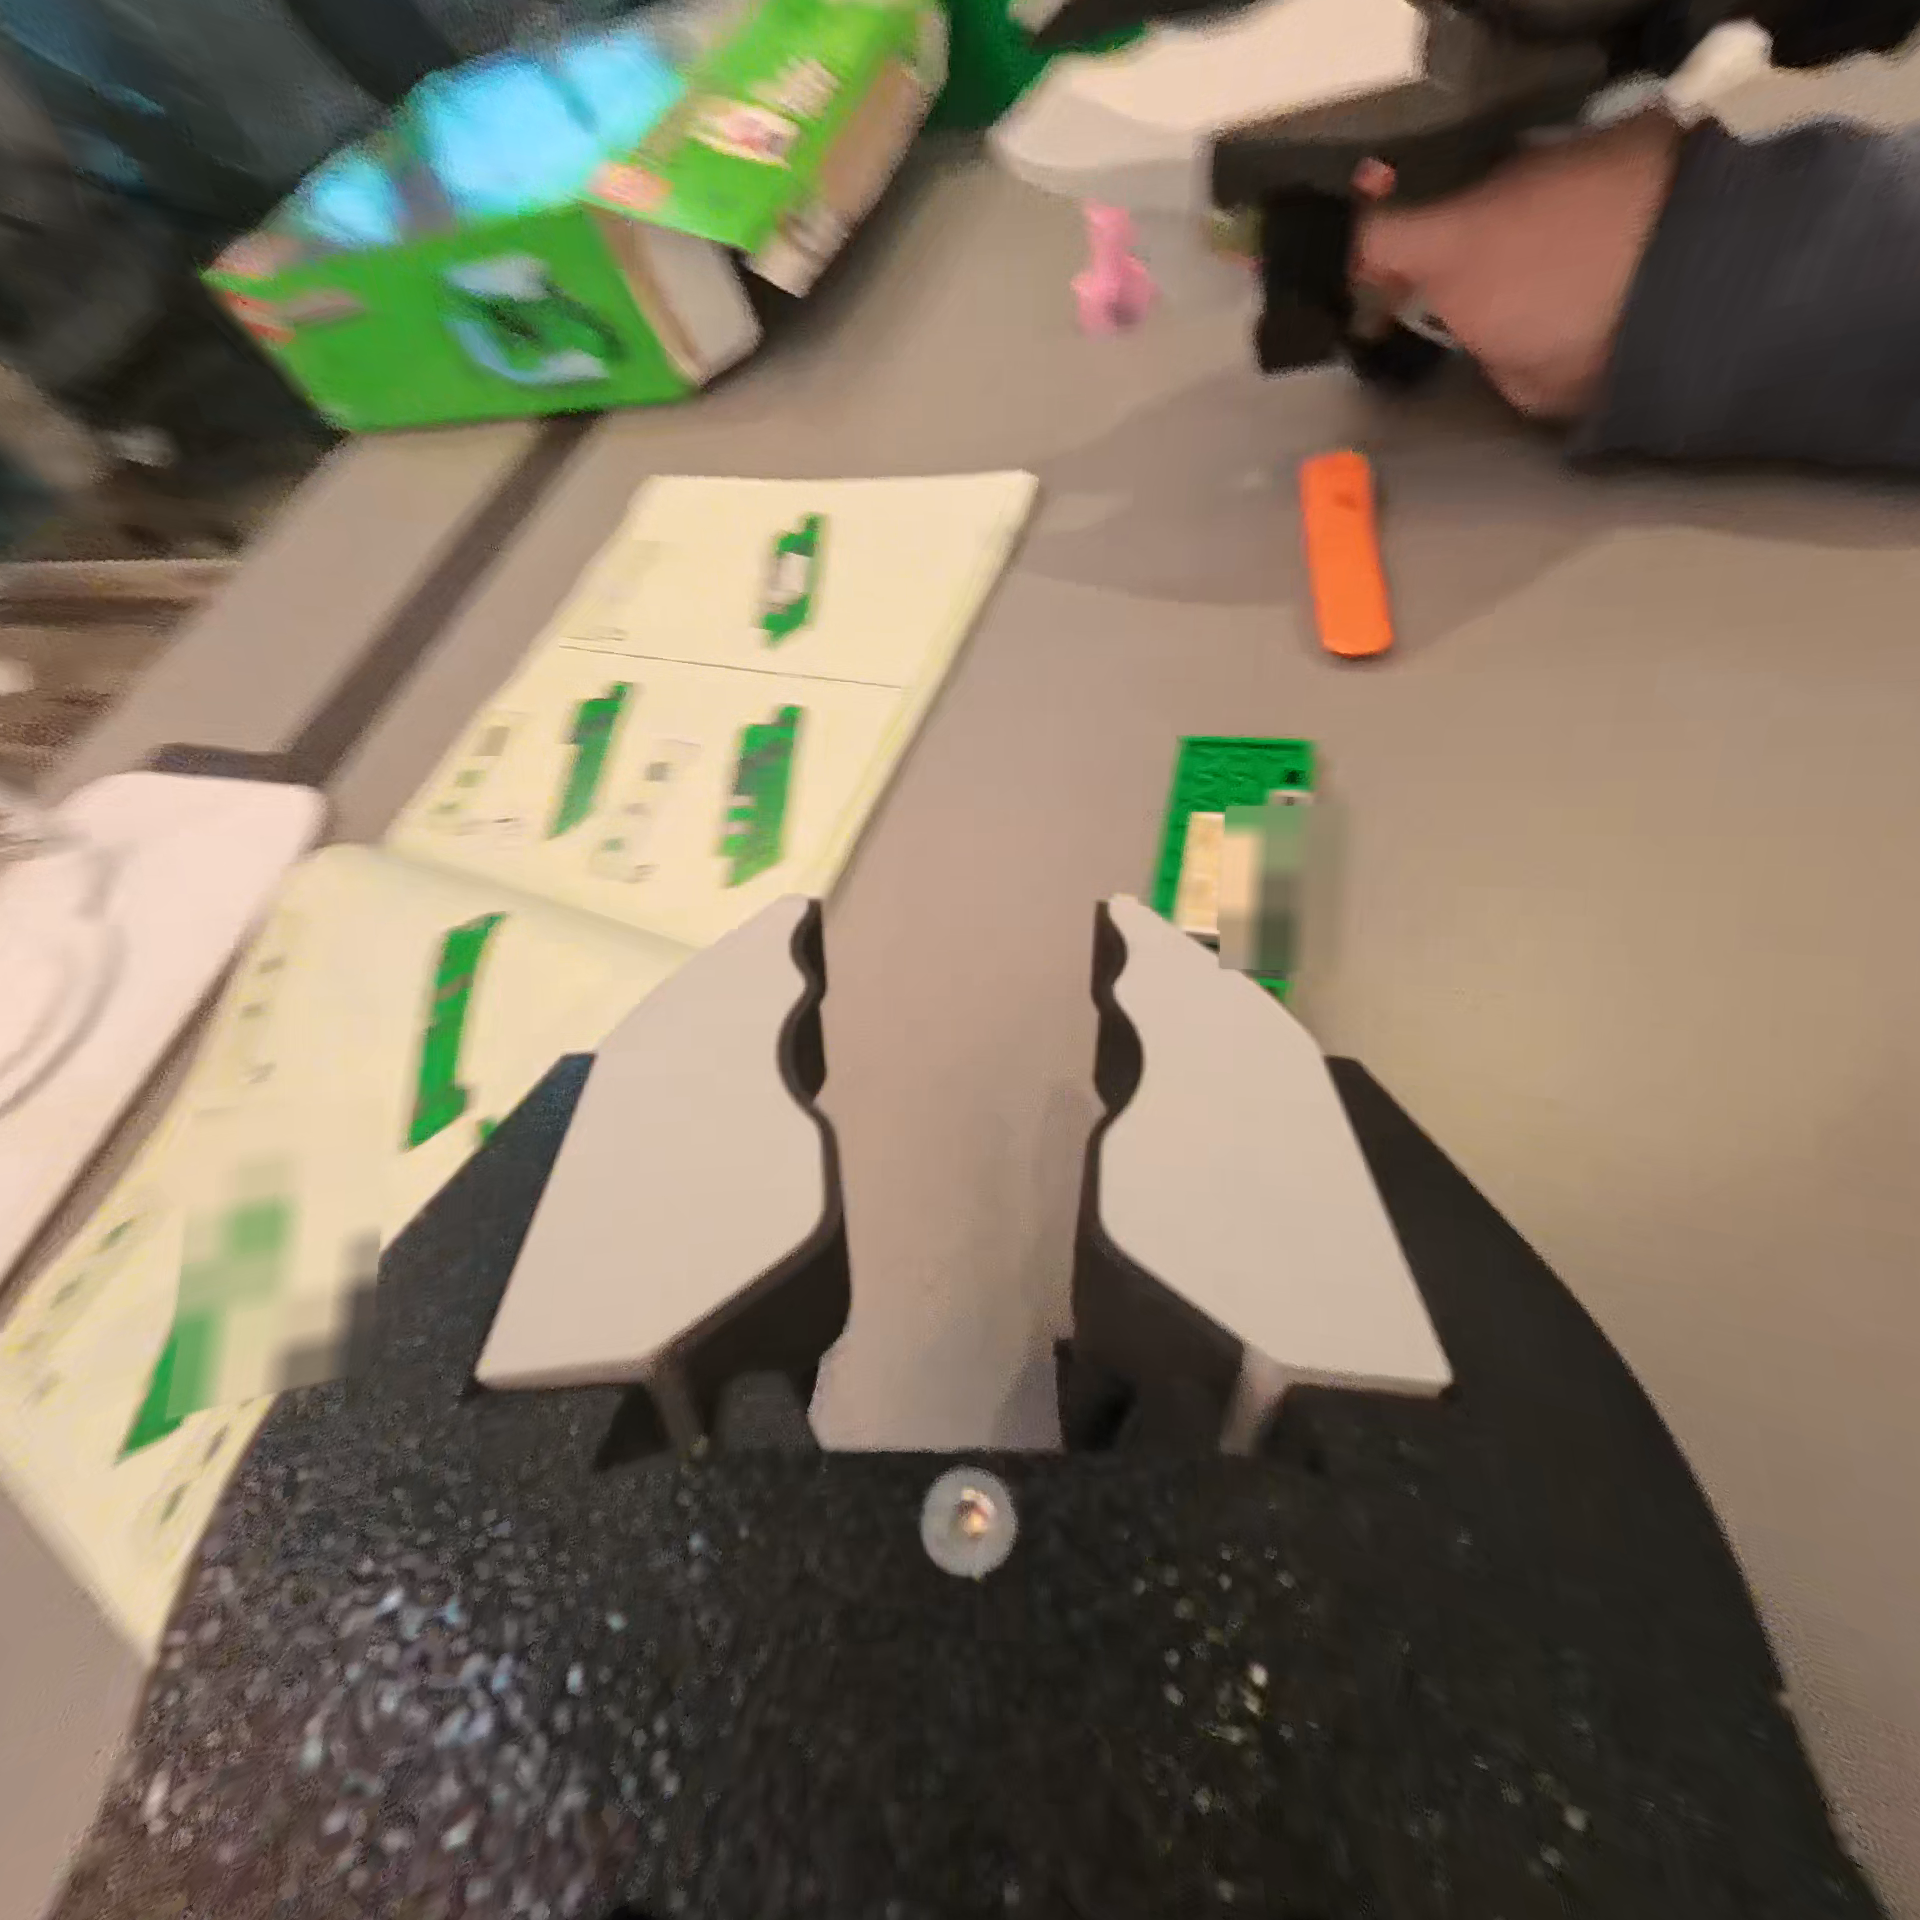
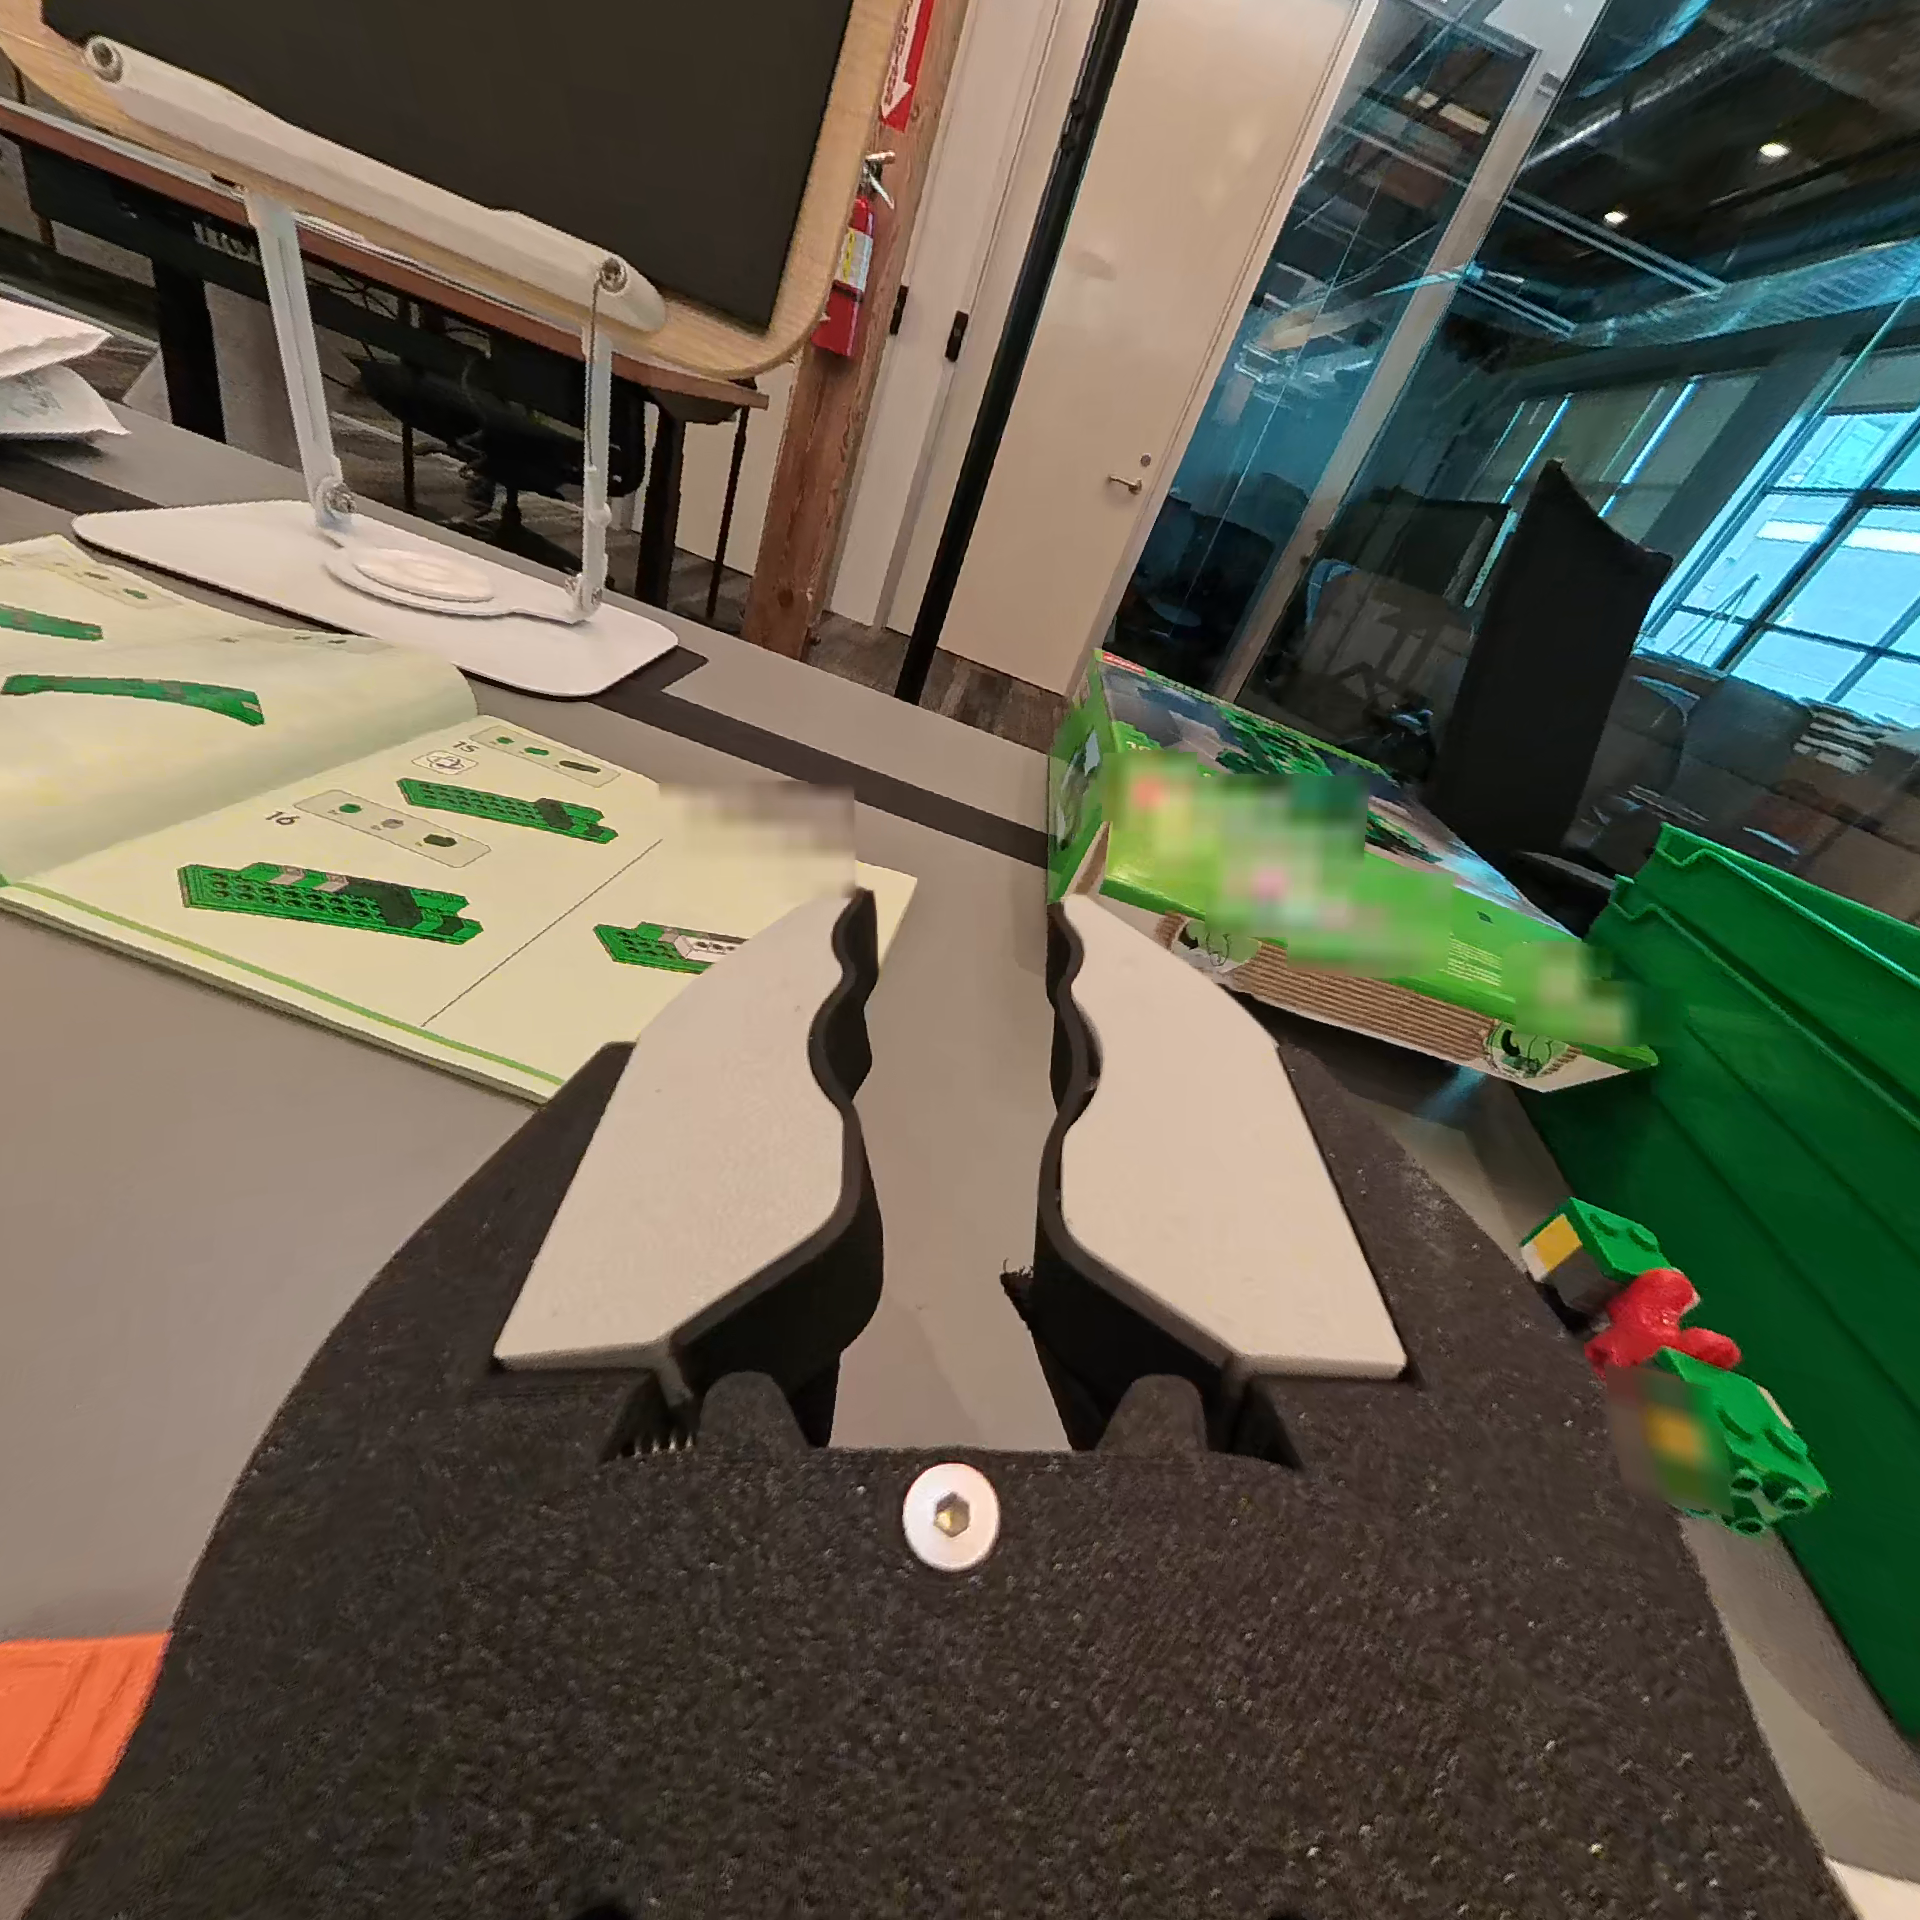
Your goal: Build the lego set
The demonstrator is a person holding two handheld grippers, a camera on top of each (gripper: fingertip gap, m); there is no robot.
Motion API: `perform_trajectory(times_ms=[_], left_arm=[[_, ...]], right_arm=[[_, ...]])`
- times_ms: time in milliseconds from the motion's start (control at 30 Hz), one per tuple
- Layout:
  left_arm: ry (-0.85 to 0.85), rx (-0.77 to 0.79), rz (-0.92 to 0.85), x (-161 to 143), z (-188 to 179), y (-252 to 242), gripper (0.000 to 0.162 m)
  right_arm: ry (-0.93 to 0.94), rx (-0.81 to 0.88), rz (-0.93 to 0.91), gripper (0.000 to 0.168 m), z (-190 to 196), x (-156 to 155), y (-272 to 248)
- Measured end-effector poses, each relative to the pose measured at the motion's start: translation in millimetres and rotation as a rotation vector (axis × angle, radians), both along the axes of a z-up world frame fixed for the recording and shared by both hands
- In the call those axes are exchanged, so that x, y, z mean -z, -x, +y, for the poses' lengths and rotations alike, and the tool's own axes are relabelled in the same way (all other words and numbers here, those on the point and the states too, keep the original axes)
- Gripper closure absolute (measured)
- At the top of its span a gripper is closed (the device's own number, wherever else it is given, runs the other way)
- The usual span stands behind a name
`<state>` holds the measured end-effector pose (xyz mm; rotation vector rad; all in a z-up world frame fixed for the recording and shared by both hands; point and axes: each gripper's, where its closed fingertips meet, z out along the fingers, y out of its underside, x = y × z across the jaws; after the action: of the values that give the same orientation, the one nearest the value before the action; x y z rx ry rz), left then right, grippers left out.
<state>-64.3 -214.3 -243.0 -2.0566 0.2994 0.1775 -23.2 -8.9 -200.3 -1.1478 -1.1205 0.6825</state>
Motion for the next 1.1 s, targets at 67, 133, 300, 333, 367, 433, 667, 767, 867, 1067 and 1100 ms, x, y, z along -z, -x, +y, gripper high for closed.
perform_trajectory(times_ms=[67,133,300,333,367,433,667,767,867,1067,1100], left_arm=[[-0.144,-0.126,0.014,-15,-12,29,0.126],[-0.333,-0.288,0.009,-33,-29,62,0.149],[-0.559,-0.496,-0.169,-46,-62,107,0.162],[-0.556,-0.509,-0.169,-45,-62,109,0.162],[-0.545,-0.519,-0.15,-44,-62,109,0.162],[-0.498,-0.514,-0.093,-40,-57,105,0.162],[-0.417,-0.467,-0.009,-31,-47,95,0.162],[-0.425,-0.466,-0.024,-32,-47,96,0.162],[-0.4,-0.449,-0.011,-29,-44,93,0.162],[-0.341,-0.402,0.053,-21,-37,84,0.162],[-0.34,-0.398,0.054,-21,-37,83,0.162]], right_arm=[[-0.002,0.004,0.009,0.138,1,-1,-1],[-0.007,0.001,0.01,0.139,2,-2,-1],[0.02,-0.01,-0.01,0.163,3,1,0],[0.014,-0.015,-0.009,0.168,2,1,-1],[0.013,-0.013,-0.009,0.168,3,0,-1],[0.012,-0.02,-0.024,0.168,2,2,0],[-0.028,-0.068,-0.048,0.168,-10,4,3],[-0.043,-0.079,-0.052,0.168,-12,4,3],[-0.055,-0.106,-0.054,0.168,-17,4,5],[-0.082,-0.132,-0.07,0.168,-23,6,6],[-0.084,-0.136,-0.07,0.168,-24,6,6]])
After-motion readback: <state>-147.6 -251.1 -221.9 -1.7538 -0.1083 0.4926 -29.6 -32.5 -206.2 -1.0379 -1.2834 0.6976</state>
